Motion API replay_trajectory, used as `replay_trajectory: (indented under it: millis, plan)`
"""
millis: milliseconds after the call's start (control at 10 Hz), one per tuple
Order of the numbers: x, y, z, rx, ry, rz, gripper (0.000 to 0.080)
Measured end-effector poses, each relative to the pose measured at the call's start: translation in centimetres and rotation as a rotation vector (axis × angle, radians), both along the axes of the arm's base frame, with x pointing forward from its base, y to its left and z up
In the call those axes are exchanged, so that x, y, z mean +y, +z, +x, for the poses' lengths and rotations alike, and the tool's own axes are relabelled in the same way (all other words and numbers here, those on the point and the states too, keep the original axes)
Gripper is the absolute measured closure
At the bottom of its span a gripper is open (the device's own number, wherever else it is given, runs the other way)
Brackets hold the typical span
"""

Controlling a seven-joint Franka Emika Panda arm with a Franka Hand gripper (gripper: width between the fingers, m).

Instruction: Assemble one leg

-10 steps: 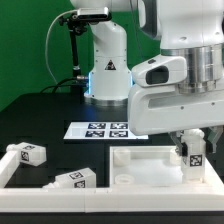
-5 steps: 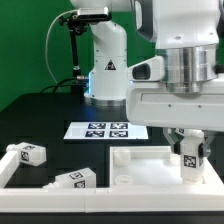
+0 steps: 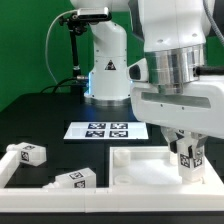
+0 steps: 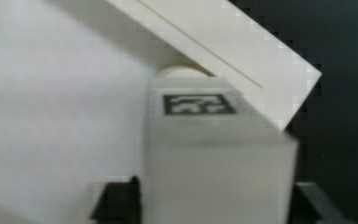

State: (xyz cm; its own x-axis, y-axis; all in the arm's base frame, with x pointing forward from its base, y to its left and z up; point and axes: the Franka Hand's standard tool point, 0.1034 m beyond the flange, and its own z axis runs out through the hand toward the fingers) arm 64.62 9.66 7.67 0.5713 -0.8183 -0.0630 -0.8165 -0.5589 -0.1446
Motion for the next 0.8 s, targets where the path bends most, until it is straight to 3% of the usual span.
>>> replay_trajectory:
  millis: [100,200,400,600,800]
  plan:
    - [1.0,0.0,-0.3,-0.014,0.175,-0.045,0.0278]
    - [1.7,0.1,-0.3,-0.033,0.374,-0.077,0.0190]
    - [2.3,0.7,-0.2,-0.064,0.679,-0.112,0.0158]
    - [2.1,0.5,-0.2,-0.075,0.803,-0.122,0.0152]
    - [1.5,0.3,-0.1,-0.103,1.132,-0.165,0.0150]
